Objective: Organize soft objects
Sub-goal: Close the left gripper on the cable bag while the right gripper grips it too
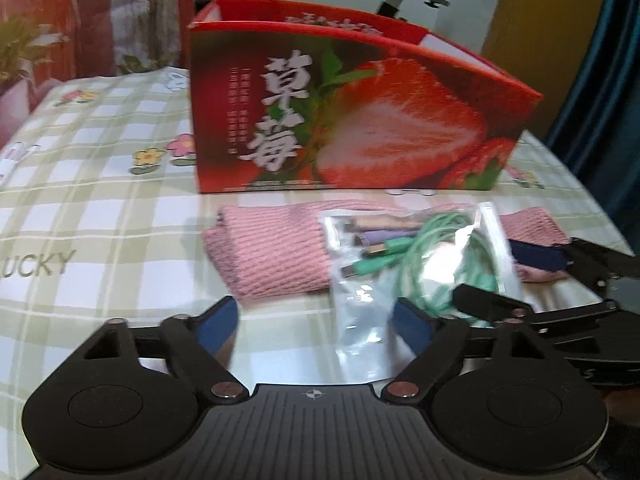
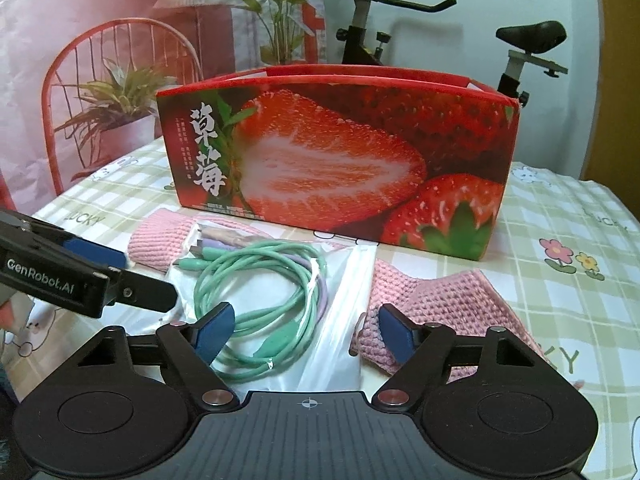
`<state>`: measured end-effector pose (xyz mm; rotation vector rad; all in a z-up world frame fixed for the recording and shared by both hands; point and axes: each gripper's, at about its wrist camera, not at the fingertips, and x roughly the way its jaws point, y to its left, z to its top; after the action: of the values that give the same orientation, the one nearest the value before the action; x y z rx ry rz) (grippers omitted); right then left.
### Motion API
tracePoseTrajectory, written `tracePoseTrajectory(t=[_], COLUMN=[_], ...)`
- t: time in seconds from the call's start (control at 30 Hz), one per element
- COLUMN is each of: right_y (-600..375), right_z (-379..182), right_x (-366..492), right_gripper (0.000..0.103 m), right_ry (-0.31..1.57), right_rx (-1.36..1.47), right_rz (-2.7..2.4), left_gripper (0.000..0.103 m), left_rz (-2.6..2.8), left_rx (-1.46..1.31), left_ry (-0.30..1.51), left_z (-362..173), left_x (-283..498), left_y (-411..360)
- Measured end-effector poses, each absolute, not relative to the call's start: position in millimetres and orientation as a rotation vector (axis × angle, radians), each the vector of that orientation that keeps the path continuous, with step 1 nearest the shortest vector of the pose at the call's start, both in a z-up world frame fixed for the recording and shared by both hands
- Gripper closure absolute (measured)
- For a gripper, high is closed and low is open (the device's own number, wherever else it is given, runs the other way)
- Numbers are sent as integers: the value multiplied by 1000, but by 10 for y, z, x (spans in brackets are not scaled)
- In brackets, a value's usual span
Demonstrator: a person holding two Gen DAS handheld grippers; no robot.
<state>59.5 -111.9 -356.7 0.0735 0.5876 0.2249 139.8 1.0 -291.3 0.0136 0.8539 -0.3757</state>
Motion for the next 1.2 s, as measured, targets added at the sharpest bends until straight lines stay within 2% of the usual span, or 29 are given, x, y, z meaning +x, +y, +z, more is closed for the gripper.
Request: tracePoseTrajectory(t=[0.27,0.4,0.73,0.8,0.9,1.13,1.17,1.2], right_y=[-1282,-1295,-1293,-1283,-1296,-1363,-1359,-1353], right_z=[-3490,-3469,-3347,-3369,-3423,-3512,-3511,-3509], right_x=[571,559,479,470,470,575,584,592], right_gripper=[43,49,52,52,52,54,57,65], right_ry=[604,619,631,668,707,732,732,733], right_rx=[181,187,191,197,225,308,307,306], right_rz=[215,220,235,241,241,237,236,241], left_gripper=[34,34,35,37,47,49,49,49], left_rz=[-475,-511,-533,-538,-546,-561,-562,-561], left_rx=[-48,-68,-111,-116,-113,-136,-143,-148], left_ry=[889,896,893,891,887,884,882,883], left_z=[-2887,-2916,-2965,-2971,-2980,-2994,-2998,-3000], left_x=[1512,1491,1495,1480,1440,1438,1441,1443], left_y=[-87,-131,-108,-97,-78,-66,-58,-52])
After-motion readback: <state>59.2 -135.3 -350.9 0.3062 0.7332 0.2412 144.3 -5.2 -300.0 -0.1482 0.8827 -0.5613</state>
